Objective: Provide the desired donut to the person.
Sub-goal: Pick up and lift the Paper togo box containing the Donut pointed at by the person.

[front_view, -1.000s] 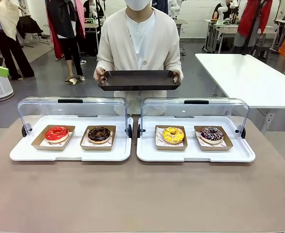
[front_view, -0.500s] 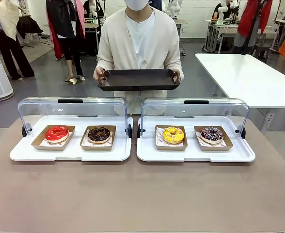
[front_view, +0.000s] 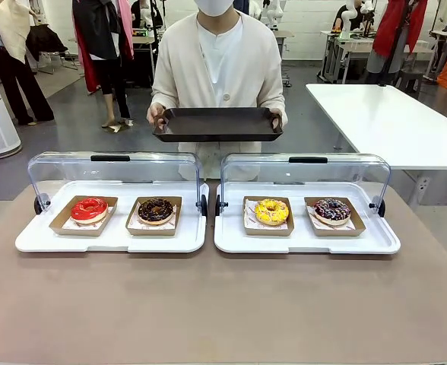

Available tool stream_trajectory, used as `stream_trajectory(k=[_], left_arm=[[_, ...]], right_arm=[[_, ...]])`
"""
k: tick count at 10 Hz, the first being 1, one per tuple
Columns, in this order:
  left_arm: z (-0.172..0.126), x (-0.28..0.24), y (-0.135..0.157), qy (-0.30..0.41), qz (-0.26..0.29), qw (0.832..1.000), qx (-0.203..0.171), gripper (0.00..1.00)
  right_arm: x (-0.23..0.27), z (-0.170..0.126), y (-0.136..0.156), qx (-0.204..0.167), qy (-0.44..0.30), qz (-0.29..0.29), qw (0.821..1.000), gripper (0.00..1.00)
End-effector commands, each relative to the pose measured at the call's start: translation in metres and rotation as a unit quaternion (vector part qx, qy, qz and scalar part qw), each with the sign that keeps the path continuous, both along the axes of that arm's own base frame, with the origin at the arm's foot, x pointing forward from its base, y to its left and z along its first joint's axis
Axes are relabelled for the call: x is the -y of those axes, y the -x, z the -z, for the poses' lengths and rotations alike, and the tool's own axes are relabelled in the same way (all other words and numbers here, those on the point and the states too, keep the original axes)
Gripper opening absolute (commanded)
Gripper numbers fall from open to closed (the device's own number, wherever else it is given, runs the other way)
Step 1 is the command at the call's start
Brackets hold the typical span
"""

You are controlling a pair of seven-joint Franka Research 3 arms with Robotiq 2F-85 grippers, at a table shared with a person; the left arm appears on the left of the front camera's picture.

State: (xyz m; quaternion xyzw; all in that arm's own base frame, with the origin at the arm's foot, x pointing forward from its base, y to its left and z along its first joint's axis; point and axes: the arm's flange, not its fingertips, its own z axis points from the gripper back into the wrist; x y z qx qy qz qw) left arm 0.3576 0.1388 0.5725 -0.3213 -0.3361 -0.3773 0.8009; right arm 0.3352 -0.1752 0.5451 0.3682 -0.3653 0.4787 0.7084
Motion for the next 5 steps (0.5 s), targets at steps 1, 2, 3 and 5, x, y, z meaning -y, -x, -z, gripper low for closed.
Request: stream_trajectory(k=[1, 2, 3, 5], left_arm=[[-0.0017, 0.0000, 0.0012, -0.005, 0.007, 1.000, 0.017, 1.00], [0.0005, 0.0009, 0.0026, -0.007, 0.012, 1.000, 0.019, 1.00], [0.0023, 0.0024, 0.0044, -0.011, 0.017, 1.000, 0.022, 1.00], [0.0040, 0.0029, 0.0080, -0.027, 0.040, 0.998, 0.038, 1.00]], right_arm=[[-0.0032, 0.0008, 0.0012, 0.014, -0.014, -0.004, 1.000, 1.00], [-0.0027, -0.0005, 0.0019, 0.019, -0.015, -0.008, 1.000, 1.00], [-0.0022, -0.0011, 0.0025, 0.020, -0.016, -0.013, 1.000, 1.00], [-0.0016, -0.0017, 0.0051, 0.025, -0.011, -0.031, 0.999, 1.00]])
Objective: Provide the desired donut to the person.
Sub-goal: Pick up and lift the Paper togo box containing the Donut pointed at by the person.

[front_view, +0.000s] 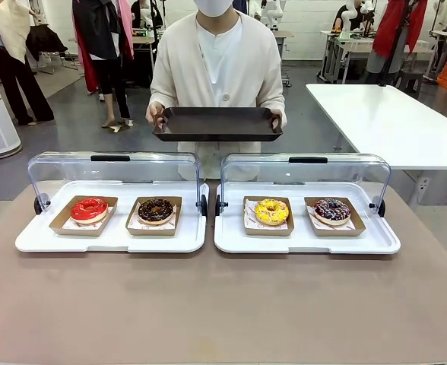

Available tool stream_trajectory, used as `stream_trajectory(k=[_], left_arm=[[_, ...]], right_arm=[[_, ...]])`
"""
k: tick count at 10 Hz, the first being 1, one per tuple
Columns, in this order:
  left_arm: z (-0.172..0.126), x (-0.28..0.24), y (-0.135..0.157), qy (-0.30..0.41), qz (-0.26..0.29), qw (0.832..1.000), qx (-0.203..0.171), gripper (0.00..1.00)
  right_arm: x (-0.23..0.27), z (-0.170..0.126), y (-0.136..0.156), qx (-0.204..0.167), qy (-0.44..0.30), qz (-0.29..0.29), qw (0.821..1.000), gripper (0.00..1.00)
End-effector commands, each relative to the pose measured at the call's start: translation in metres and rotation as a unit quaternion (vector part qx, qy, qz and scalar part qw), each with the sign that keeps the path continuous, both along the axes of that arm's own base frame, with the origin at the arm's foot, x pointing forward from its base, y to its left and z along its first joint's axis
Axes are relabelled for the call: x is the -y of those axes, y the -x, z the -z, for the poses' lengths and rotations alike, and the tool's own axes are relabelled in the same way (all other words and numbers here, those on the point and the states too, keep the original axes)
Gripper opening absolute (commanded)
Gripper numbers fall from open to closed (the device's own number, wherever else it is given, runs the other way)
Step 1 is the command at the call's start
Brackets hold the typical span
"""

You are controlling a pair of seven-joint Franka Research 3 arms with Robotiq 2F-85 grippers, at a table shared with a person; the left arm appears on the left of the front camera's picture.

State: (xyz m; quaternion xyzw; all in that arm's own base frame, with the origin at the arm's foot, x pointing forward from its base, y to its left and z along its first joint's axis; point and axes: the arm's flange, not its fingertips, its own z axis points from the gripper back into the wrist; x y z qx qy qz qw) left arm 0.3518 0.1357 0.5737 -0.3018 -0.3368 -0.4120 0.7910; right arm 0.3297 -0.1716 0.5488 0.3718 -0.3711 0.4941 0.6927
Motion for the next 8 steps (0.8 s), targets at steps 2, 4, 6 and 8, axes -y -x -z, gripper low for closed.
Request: stream_trajectory(k=[2, 4, 6, 8], left_arm=[[0.007, -0.002, 0.008, -0.013, 0.035, 0.999, 0.026, 1.00], [0.007, -0.003, 0.010, -0.015, 0.039, 0.999, 0.032, 1.00], [0.008, 0.001, 0.013, -0.028, 0.053, 0.997, 0.039, 1.00], [0.002, -0.002, 0.010, -0.018, 0.040, 0.999, 0.030, 1.00]], right_arm=[[0.006, 0.001, 0.003, 0.014, 0.001, -0.024, 1.000, 1.00], [0.013, -0.001, 0.009, 0.017, 0.005, -0.026, 0.999, 1.00], [0.016, -0.001, 0.012, 0.020, 0.008, -0.029, 0.999, 1.00], [0.010, -0.002, 0.012, 0.017, -0.003, -0.014, 1.000, 1.00]])
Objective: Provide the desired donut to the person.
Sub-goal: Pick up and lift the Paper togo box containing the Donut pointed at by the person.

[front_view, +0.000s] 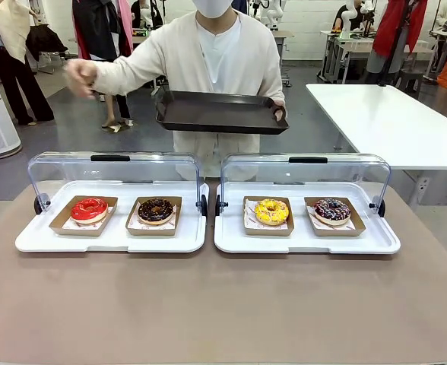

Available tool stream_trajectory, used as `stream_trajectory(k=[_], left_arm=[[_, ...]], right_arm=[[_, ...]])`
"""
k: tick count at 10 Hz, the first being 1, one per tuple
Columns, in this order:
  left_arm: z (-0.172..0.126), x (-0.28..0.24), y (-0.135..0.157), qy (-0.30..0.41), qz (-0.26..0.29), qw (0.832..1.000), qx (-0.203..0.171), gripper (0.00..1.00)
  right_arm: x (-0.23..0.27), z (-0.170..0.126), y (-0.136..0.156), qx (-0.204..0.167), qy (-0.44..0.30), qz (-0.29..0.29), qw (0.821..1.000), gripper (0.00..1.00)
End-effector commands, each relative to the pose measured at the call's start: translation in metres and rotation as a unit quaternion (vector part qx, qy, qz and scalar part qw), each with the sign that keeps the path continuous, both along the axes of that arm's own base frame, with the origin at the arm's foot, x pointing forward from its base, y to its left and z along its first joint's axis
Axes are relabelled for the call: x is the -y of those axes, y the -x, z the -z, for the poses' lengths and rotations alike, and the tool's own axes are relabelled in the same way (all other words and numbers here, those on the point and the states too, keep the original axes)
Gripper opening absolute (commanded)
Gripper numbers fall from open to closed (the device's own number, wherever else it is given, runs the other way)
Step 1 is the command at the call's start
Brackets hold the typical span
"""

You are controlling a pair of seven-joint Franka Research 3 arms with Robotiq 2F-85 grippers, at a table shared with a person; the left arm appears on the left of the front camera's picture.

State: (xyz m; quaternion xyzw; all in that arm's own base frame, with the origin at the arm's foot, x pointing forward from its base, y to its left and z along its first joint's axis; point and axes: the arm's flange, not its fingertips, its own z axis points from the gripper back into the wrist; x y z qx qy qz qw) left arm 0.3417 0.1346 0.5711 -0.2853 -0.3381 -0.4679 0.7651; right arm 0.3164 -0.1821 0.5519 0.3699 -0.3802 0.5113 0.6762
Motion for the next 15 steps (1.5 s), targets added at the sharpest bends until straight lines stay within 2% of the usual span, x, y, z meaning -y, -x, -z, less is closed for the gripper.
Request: stream_trajectory(k=[1, 12, 14, 15], left_arm=[[-0.001, -0.003, 0.000, 0.005, -0.008, 1.000, -0.004, 1.00], [0.001, -0.004, 0.001, -0.001, -0.007, 1.000, -0.004, 1.00], [-0.008, 0.010, -0.007, -0.104, -0.024, 0.994, -0.005, 1.00], [-0.011, 0.029, -0.013, -0.173, -0.016, 0.985, -0.017, 1.00]], right_arm=[[0.000, 0.001, -0.001, -0.003, 0.000, 0.002, 1.000, 1.00], [0.000, 0.001, -0.001, -0.003, 0.000, 0.002, 1.000, 1.00], [0.000, 0.001, -0.001, -0.003, 0.000, 0.002, 1.000, 1.00], [0.000, 0.001, -0.001, -0.003, 0.000, 0.002, 1.000, 1.00]])
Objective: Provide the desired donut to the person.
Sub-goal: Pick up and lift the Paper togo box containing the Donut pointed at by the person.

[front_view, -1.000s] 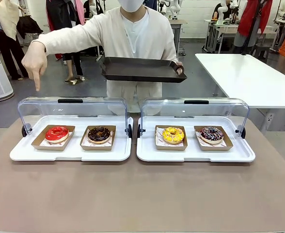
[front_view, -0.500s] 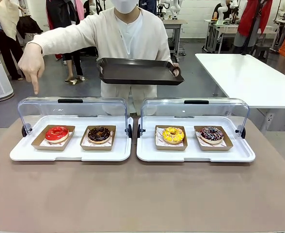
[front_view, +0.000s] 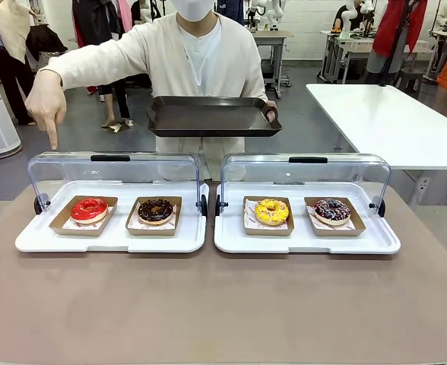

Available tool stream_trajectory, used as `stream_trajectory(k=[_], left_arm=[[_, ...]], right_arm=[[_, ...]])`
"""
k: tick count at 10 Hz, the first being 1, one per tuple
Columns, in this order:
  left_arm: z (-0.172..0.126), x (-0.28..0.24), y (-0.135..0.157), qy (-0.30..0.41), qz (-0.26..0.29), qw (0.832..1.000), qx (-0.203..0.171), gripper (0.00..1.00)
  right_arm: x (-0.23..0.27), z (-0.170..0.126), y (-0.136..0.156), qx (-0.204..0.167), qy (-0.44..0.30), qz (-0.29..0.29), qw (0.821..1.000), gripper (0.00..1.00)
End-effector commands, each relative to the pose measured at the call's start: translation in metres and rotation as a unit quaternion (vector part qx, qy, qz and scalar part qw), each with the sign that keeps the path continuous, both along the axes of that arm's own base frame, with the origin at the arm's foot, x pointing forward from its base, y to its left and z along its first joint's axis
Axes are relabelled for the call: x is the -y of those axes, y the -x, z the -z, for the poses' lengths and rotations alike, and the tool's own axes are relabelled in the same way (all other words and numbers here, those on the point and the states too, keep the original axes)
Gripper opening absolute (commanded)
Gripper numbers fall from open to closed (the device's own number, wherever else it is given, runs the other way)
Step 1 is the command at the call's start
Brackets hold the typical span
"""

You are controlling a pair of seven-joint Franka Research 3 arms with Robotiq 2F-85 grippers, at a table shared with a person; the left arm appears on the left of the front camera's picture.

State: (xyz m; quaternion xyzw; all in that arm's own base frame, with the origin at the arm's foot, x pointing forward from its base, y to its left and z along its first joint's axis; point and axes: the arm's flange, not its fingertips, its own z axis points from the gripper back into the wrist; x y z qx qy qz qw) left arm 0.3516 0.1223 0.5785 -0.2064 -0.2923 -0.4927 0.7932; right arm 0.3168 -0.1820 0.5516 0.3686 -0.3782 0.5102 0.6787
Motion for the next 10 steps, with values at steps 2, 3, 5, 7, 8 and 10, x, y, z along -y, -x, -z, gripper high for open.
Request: stream_trajectory(k=[2, 3, 5, 7, 8, 10], left_arm=[[-0.001, 0.055, -0.018, -0.213, 0.036, 0.976, -0.028, 1.00], [0.003, 0.072, -0.027, -0.256, 0.067, 0.964, -0.026, 1.00], [0.024, 0.104, -0.047, -0.288, 0.123, 0.949, -0.033, 1.00], [0.049, 0.128, -0.052, -0.292, 0.163, 0.942, -0.021, 1.00], [0.066, 0.139, -0.053, -0.293, 0.183, 0.938, -0.011, 1.00], [0.101, 0.155, -0.059, -0.292, 0.201, 0.935, 0.008, 1.00]], right_arm=[[0.000, 0.001, -0.001, -0.001, -0.002, 0.001, 1.000, 1.00], [0.000, 0.001, -0.001, -0.001, -0.002, 0.001, 1.000, 1.00], [0.000, 0.001, -0.001, -0.001, -0.002, 0.001, 1.000, 1.00], [0.000, 0.001, -0.001, -0.001, -0.002, 0.001, 1.000, 1.00], [0.000, 0.001, -0.001, -0.001, -0.002, 0.001, 1.000, 1.00], [0.000, 0.001, -0.001, -0.001, -0.002, 0.001, 1.000, 1.00]])
